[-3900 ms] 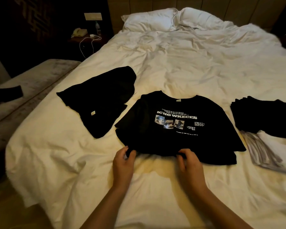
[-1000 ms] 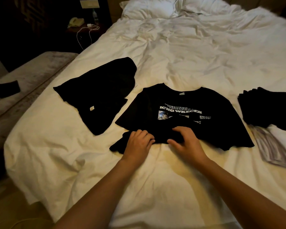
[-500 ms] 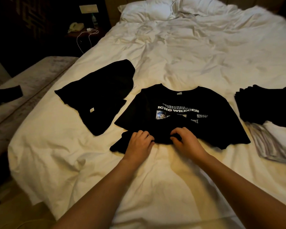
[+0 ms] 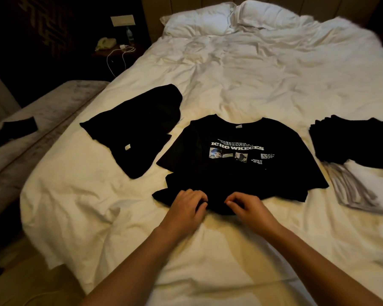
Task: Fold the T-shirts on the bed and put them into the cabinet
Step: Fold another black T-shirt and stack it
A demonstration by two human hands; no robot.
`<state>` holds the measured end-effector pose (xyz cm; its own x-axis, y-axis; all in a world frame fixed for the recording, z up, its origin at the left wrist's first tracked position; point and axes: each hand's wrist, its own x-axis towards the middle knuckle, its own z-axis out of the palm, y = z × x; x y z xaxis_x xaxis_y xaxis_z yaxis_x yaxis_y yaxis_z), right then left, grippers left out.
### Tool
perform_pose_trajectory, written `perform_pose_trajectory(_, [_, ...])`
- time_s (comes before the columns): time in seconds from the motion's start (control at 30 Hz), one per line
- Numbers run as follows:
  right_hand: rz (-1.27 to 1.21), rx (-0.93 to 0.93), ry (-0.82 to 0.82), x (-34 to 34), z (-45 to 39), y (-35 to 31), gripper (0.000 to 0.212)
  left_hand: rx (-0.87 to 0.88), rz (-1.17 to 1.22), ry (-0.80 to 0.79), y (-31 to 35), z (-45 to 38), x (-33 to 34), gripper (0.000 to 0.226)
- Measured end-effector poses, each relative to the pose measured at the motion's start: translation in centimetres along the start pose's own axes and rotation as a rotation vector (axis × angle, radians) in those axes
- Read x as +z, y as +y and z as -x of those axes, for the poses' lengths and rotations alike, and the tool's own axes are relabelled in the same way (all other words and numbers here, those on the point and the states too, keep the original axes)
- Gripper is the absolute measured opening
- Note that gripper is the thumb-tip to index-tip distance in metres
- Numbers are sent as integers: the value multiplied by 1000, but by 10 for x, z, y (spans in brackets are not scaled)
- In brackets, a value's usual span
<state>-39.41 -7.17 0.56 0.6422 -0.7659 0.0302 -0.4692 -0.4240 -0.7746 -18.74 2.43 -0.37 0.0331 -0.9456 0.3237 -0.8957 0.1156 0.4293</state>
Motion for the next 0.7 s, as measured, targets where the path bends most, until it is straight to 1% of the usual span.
perform_pose_trajectory(0.1, [-77, 28, 113, 7, 21, -4, 7, 145, -30, -46, 9, 13, 14, 42])
perform_pose_trajectory(0.13, [-100, 27, 165, 7, 27, -7, 8, 180, -44, -59, 13, 15, 19, 47])
perform_pose_trajectory(0.17, [-126, 25, 214, 7, 32, -11, 10, 210, -47, -53, 16, 17, 24, 44])
perform_pose_trajectory(0.23, [-177, 29, 288, 6, 45, -17, 13, 260, 4, 24, 23, 19, 30, 27])
perform_pose_trajectory(0.3, [-223, 52, 320, 4, 57, -20, 8, 276, 50, 109, 30, 22, 33, 16])
perform_pose_trajectory(0.33, [-255, 76, 329, 4, 63, -19, 5, 287, 50, 135, 32, 23, 34, 17])
perform_pose_trajectory(0.4, [-332, 150, 386, 6, 75, -10, 6, 334, 22, 150, 32, 30, 37, 21])
perform_pose_trajectory(0.47, [-378, 246, 502, 8, 84, 5, 7, 358, -10, 134, 30, 39, 38, 36])
perform_pose_trajectory(0.53, [-464, 379, 579, 8, 87, 21, 13, 332, -51, 105, 28, 46, 37, 48])
perform_pose_trajectory(0.63, [-771, 547, 598, 4, 76, 35, 32, 262, -111, 95, 30, 53, 37, 50])
perform_pose_trajectory(0.7, [-979, 603, 603, -5, 63, 38, 36, 267, -133, 106, 37, 53, 39, 47])
